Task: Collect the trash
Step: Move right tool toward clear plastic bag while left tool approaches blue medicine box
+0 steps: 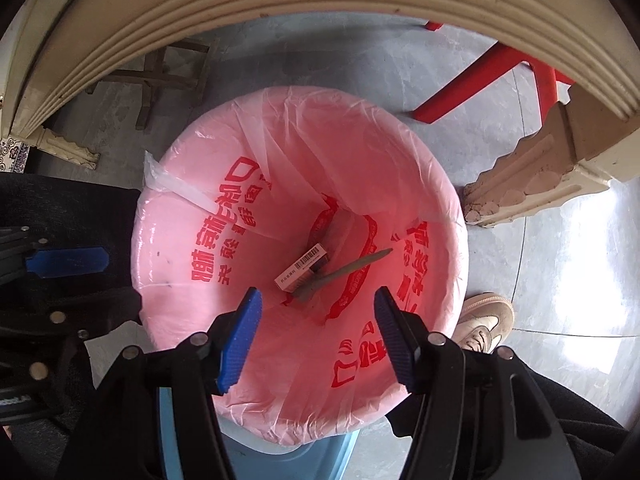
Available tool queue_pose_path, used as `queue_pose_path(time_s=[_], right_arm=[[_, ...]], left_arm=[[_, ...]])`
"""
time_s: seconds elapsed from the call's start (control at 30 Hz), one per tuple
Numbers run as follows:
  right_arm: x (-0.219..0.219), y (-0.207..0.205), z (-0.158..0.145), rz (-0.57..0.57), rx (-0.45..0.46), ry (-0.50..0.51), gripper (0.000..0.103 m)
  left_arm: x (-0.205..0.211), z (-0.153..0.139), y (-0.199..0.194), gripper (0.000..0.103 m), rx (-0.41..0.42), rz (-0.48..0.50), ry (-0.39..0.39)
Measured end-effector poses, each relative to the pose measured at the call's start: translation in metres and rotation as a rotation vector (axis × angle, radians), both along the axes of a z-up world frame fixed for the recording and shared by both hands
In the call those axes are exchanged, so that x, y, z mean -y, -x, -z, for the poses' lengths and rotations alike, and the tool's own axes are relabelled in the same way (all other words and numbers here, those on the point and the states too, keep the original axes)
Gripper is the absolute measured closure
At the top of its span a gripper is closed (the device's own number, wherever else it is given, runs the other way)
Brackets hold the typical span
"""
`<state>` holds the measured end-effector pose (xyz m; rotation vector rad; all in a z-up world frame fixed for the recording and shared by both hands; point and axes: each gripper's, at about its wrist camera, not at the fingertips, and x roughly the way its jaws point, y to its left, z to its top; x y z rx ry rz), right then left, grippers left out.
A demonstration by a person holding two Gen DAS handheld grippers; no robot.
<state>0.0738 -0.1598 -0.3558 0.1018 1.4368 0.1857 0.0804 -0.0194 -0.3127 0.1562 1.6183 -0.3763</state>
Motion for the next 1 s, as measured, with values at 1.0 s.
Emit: queue_pose_path(time_s=[1.0], right_arm=[[0.085,-0.038,-0.337,0.116,0.561,-0.16,0.041]], left_arm=[[-0.043,-0.307,-0.077,0.042,0.366,-0.154,0.121]])
